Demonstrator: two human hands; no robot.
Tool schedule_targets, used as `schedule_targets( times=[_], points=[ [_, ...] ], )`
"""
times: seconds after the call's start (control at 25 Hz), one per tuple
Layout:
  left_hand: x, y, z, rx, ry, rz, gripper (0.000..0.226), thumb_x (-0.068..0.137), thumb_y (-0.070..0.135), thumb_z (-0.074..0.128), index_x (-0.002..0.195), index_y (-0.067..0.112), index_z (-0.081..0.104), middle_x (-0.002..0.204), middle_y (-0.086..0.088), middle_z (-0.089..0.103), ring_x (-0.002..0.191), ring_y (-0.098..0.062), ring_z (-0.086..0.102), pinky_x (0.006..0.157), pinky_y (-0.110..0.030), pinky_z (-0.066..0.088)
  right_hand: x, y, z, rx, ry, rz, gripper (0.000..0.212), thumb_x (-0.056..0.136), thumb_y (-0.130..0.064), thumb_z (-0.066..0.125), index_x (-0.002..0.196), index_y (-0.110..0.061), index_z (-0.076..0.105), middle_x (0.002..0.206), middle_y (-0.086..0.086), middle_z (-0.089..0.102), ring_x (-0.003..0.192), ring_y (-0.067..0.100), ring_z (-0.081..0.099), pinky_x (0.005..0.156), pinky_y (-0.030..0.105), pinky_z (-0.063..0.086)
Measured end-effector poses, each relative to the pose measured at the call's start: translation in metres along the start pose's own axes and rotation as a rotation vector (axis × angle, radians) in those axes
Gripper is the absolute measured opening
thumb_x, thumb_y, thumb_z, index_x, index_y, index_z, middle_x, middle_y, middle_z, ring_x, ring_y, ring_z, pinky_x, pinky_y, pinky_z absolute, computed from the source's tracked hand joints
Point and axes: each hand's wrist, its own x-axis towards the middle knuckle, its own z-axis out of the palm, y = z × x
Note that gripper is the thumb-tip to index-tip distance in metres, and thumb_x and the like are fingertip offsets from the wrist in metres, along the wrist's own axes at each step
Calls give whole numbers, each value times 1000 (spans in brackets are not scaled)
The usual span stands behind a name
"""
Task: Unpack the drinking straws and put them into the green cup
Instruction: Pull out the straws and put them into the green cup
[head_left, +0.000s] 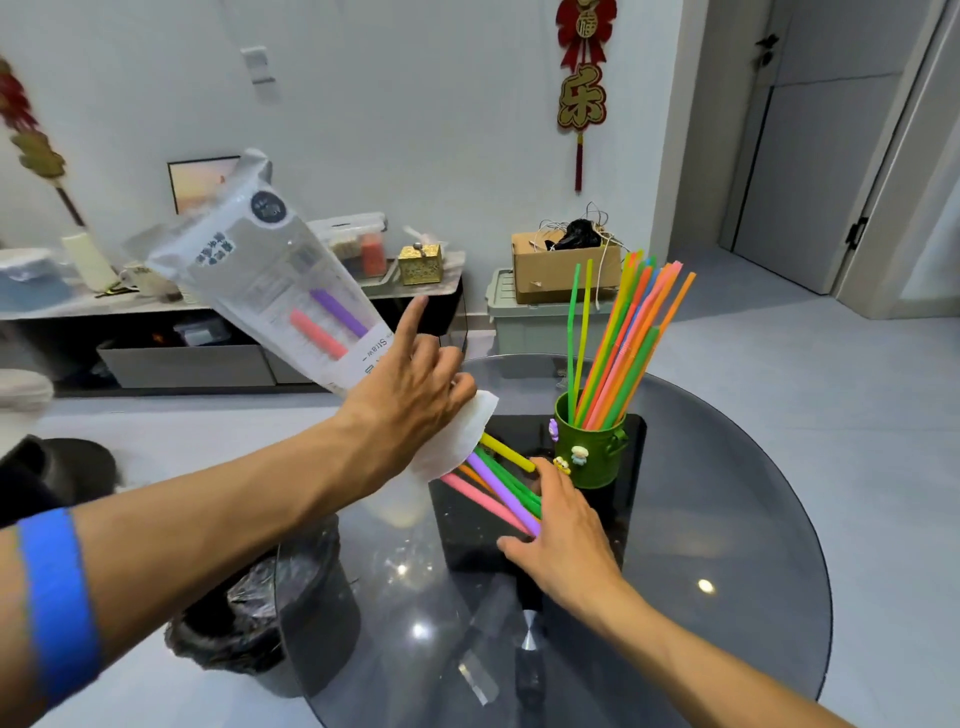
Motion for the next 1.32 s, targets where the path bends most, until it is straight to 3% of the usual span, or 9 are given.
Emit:
schedule_targets(
  times=[0.12,0.28,0.4,0.52,0.72,0.96,1.16,1.24,1.32],
  points=[
    [-7,2,10,-52,5,33,58,75,5,57,127,7,31,108,-17,43,96,-37,50,109,-75,-6,4,2,0,107,26,5,109,70,-35,80,153,-24,10,152,-1,27,138,22,35,108,37,38],
    [-7,17,12,-111,21,78,65,72,8,61,129,9,29,111,-17,41,98,-38,48,107,-76,-6,6,1,7,-109,22,-35,101,72,-46,73,152,-25,15,148,-6,34,132,22,37,103,39,37],
    [-2,25,8,-179,52,76,68,71,8,62,130,10,27,111,-17,41,100,-38,48,108,-76,-5,12,-6,11,-265,125,-64,52,77,-46,64,122,-24,51,111,-1,56,104,27,47,84,36,38],
    [-7,36,10,-196,46,86,64,69,5,61,126,10,30,107,-16,42,95,-37,49,109,-76,-3,17,-12,4,-278,155,-77,11,78,-33,56,79,-23,51,77,2,44,80,26,37,70,34,25],
    [-11,15,33,-148,40,-49,68,71,5,57,133,12,29,113,-15,44,99,-36,49,107,-75,-5,20,-8,1,-301,-2,-45,15,88,-34,57,86,-19,54,84,4,59,76,31,53,62,33,35],
    [-30,-6,73,-186,-174,-146,77,78,14,60,143,16,19,123,-13,43,110,-35,47,109,-73,2,25,8,-18,-369,-95,46,17,86,-31,57,94,-18,63,89,5,64,83,32,62,68,35,50],
    [-42,-7,102,-230,-278,-219,76,74,21,62,140,20,24,121,-9,45,110,-31,49,109,-72,8,30,26,-40,-371,-168,101,12,85,-34,60,85,-23,62,77,0,59,77,28,61,62,31,45],
    [-49,-3,112,-312,-320,-232,74,73,23,60,139,22,26,119,-6,45,109,-29,49,110,-71,12,33,28,-44,-308,-112,54,13,84,-34,61,78,-26,53,70,-7,53,72,26,58,58,30,41],
    [-52,9,116,-379,-366,-179,81,72,31,63,141,24,22,121,-6,44,111,-28,49,110,-70,13,36,23,-42,-245,-108,-42,15,84,-35,64,87,-28,51,73,-10,53,75,26,58,61,32,43]
  ],
)
